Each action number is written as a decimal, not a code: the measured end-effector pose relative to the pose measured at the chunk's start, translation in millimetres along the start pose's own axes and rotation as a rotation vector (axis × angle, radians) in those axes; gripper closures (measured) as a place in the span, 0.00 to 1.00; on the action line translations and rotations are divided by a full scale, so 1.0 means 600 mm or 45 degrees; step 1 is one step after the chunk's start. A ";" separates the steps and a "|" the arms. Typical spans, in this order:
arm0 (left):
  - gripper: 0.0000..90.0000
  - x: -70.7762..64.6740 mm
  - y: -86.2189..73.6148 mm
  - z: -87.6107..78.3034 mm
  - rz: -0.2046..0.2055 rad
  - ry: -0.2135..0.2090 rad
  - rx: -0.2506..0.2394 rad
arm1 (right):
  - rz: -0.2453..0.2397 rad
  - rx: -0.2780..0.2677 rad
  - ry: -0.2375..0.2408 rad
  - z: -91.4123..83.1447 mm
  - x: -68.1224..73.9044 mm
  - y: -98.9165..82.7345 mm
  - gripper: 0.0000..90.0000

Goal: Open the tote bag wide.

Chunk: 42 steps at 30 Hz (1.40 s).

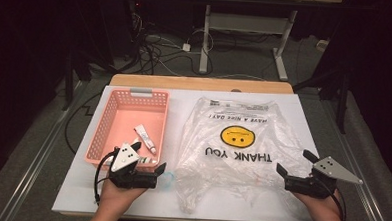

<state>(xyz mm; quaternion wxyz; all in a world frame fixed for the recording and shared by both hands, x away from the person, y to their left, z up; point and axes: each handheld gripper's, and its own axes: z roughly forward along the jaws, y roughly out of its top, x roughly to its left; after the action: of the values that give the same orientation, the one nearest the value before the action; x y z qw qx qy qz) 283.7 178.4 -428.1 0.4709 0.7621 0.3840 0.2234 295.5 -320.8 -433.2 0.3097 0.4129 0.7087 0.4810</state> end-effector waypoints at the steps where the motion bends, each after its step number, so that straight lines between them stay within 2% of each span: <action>1: 0.00 -0.002 0.000 0.000 0.018 0.009 -0.017 | -0.002 0.000 -0.001 0.000 -0.001 -0.001 0.00; 2: 0.00 -0.002 0.000 -0.001 0.029 -0.004 -0.024 | 0.000 0.002 -0.002 -0.001 -0.001 -0.001 0.00; 3: 0.00 -0.001 0.001 0.000 0.011 -0.036 -0.017 | 0.003 0.002 -0.001 -0.001 -0.001 -0.001 0.00; 5: 0.00 -0.001 -0.002 -0.001 -0.006 -0.034 -0.008 | 0.002 0.005 0.001 0.000 -0.002 -0.001 0.00; 7: 0.00 -0.001 -0.002 -0.002 -0.003 -0.034 -0.004 | -0.001 0.005 -0.002 0.000 -0.001 0.000 0.00; 12: 0.00 0.004 0.001 -0.006 -0.021 -0.004 -0.006 | 0.005 0.006 -0.005 -0.001 -0.001 0.001 0.00; 20: 0.00 0.010 0.000 -0.010 -0.031 -0.026 0.024 | 0.008 0.029 -0.017 0.000 -0.009 -0.002 0.00; 22: 0.00 0.012 -0.001 -0.008 -0.028 -0.048 0.023 | 0.007 0.037 -0.022 0.001 -0.011 -0.003 0.00; 26: 0.00 0.008 -0.003 -0.006 -0.027 -0.039 0.030 | 0.011 0.059 -0.034 0.002 -0.021 -0.007 0.02; 31: 0.00 0.003 -0.002 -0.012 -0.030 -0.033 0.051 | 0.052 0.113 -0.078 0.001 -0.045 -0.016 0.07; 34: 0.00 0.005 -0.001 -0.012 -0.023 -0.021 0.065 | 0.062 0.161 -0.106 -0.001 -0.062 -0.024 0.15; 35: 0.00 0.006 -0.001 -0.012 -0.017 -0.020 0.066 | 0.088 0.187 -0.114 0.000 -0.067 -0.027 0.18; 36: 0.00 0.006 -0.001 -0.011 -0.019 -0.022 0.064 | 0.088 0.187 -0.114 0.000 -0.067 -0.027 0.18; 37: 0.00 0.007 -0.002 -0.011 -0.025 -0.028 0.065 | 0.126 0.237 -0.117 0.002 -0.078 -0.034 0.22; 38: 0.00 0.007 -0.003 -0.010 -0.031 -0.035 0.058 | 0.126 0.237 -0.117 0.002 -0.078 -0.034 0.22; 39: 0.00 0.008 -0.004 -0.009 -0.054 -0.047 0.045 | 0.160 0.292 -0.134 0.005 -0.089 -0.043 0.25; 40: 0.00 0.008 -0.004 -0.009 -0.054 -0.047 0.045 | 0.175 0.327 -0.148 0.008 -0.094 -0.047 0.26; 41: 0.00 0.007 -0.004 -0.009 -0.072 -0.045 0.044 | 0.175 0.327 -0.148 0.008 -0.094 -0.047 0.26; 42: 0.00 0.007 -0.003 -0.008 -0.107 -0.053 0.046 | 0.200 0.379 -0.164 0.011 -0.104 -0.055 0.29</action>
<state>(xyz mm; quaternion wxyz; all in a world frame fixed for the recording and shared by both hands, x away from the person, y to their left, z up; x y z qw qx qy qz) 282.2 184.8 -427.6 0.4738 0.7582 0.4099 0.1806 320.9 -379.6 -463.8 0.2514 0.5381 0.7164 0.3662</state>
